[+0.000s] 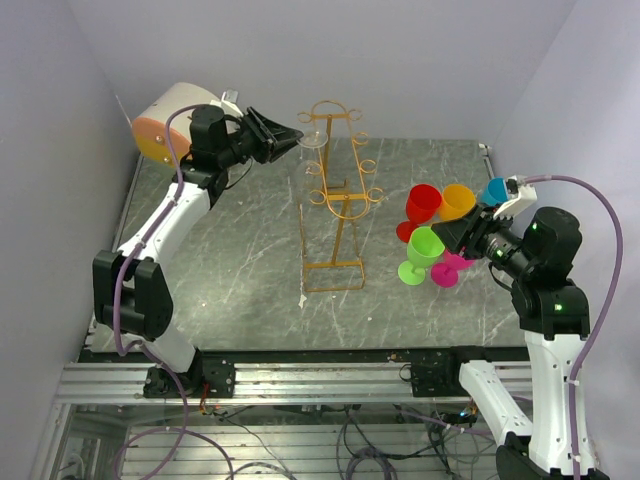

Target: Take the wine glass off the wine glass rack

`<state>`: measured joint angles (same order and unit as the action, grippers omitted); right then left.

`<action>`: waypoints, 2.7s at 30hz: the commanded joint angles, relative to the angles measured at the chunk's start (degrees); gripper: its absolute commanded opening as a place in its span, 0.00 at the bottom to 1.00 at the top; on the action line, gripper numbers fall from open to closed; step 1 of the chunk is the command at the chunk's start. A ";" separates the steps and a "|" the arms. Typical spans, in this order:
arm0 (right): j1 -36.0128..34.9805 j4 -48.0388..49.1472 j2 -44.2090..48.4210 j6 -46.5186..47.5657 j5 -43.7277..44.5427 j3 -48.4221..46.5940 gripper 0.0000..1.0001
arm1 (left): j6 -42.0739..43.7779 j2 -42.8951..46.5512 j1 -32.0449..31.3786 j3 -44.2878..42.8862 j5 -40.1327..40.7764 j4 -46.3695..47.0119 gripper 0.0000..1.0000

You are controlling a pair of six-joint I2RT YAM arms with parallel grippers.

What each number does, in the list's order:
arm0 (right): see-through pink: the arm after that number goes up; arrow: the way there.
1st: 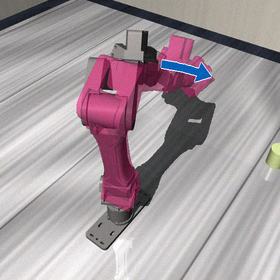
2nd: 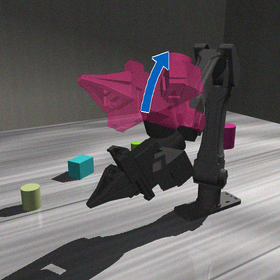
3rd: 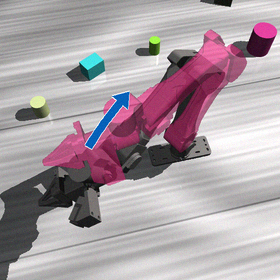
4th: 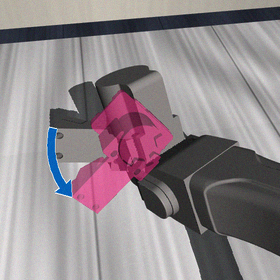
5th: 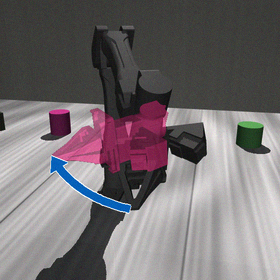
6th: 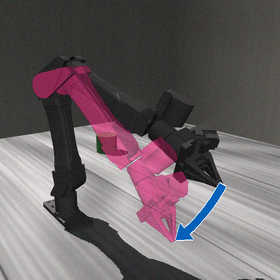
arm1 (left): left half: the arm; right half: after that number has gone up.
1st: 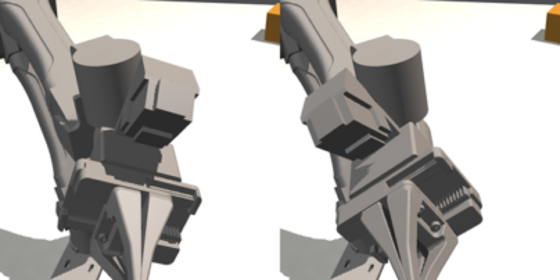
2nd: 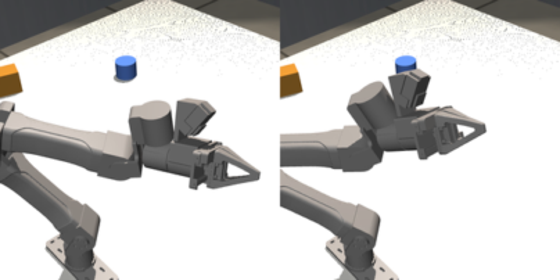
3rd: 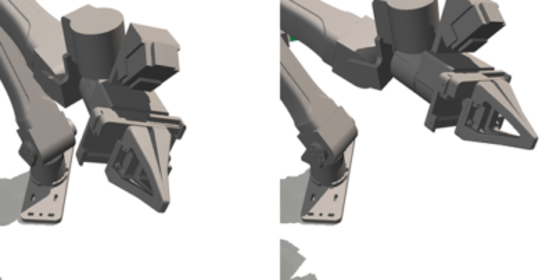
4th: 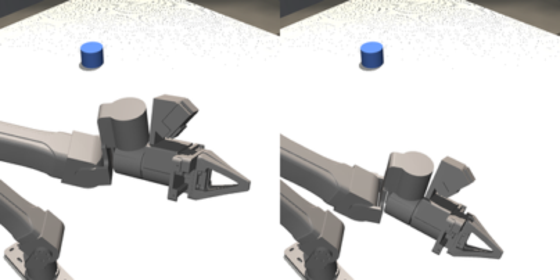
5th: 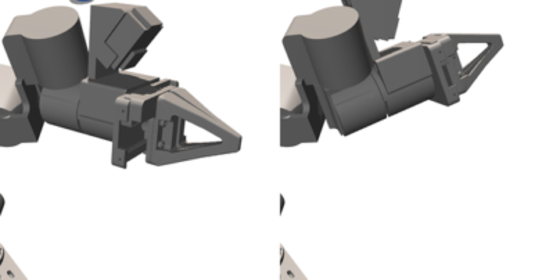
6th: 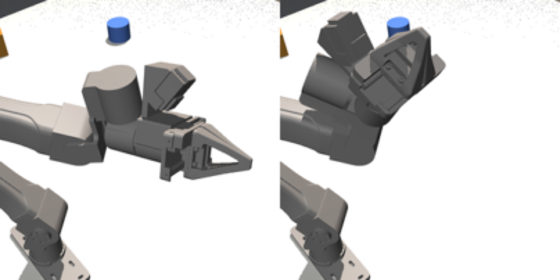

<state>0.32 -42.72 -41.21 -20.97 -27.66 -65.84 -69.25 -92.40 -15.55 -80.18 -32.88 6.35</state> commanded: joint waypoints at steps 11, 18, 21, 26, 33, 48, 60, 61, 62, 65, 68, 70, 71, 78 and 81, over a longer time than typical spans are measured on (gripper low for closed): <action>0.19 1.93 0.86 -0.67 -0.40 1.37 0.37 | -3.23 -0.98 -0.23 -0.63 -2.63 6.75 0.22; 0.18 2.61 1.03 -1.40 -0.60 2.01 0.37 | -1.62 0.37 -0.18 -1.21 -1.84 4.77 0.08; 0.17 2.67 1.21 -1.58 -0.39 2.04 0.37 | 0.68 1.51 -0.18 -2.10 0.18 1.55 0.07; 0.20 2.88 1.44 -1.96 -0.20 2.21 0.37 | 2.83 3.30 0.06 -4.02 2.28 -3.23 0.07; 0.17 3.30 1.58 -2.51 -0.29 2.47 0.37 | 2.73 4.66 0.68 -4.83 3.25 -4.82 0.07; 0.17 3.69 1.44 -3.18 -1.14 2.85 0.37 | 1.57 7.76 3.94 -5.06 2.09 -4.49 0.07; 0.18 3.37 1.13 -2.54 -2.37 2.92 0.36 | -3.54 12.39 5.43 0.53 -0.61 0.92 0.07; 0.20 3.48 0.86 -2.57 -3.19 2.78 0.36 | -4.24 13.25 5.59 1.49 -1.02 1.77 0.07; 0.19 3.72 0.58 -2.65 -4.20 2.56 0.36 | -4.64 14.22 5.74 2.11 -1.37 2.31 0.07; 0.20 4.64 0.04 -3.04 -6.94 1.77 0.36 | -5.01 18.45 6.16 3.72 -2.01 2.06 0.07; 0.21 6.61 -0.59 -3.91 -11.15 1.15 0.36 | -6.54 23.01 6.40 5.83 -2.93 2.51 0.07; 0.20 8.73 -1.19 -5.22 -16.48 0.99 0.36 | -8.03 26.35 6.41 7.50 -3.50 3.15 0.07; 0.21 10.34 -1.51 -6.35 -19.17 1.18 0.36 | -8.87 27.98 6.41 8.37 -3.72 3.47 0.07; 0.21 29.78 -1.97 -19.77 -34.33 5.23 0.41 | -12.94 39.95 6.41 11.72 -3.65 2.94 0.07; -0.41 43.32 -2.25 -29.47 -37.89 7.85 0.49 | -14.74 44.41 6.41 12.46 -3.04 3.09 0.07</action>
<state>0.27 -19.53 -43.33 -36.93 -56.18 -60.64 -80.31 -52.99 -9.56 -68.38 -34.81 6.13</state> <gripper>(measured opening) 0.450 0.087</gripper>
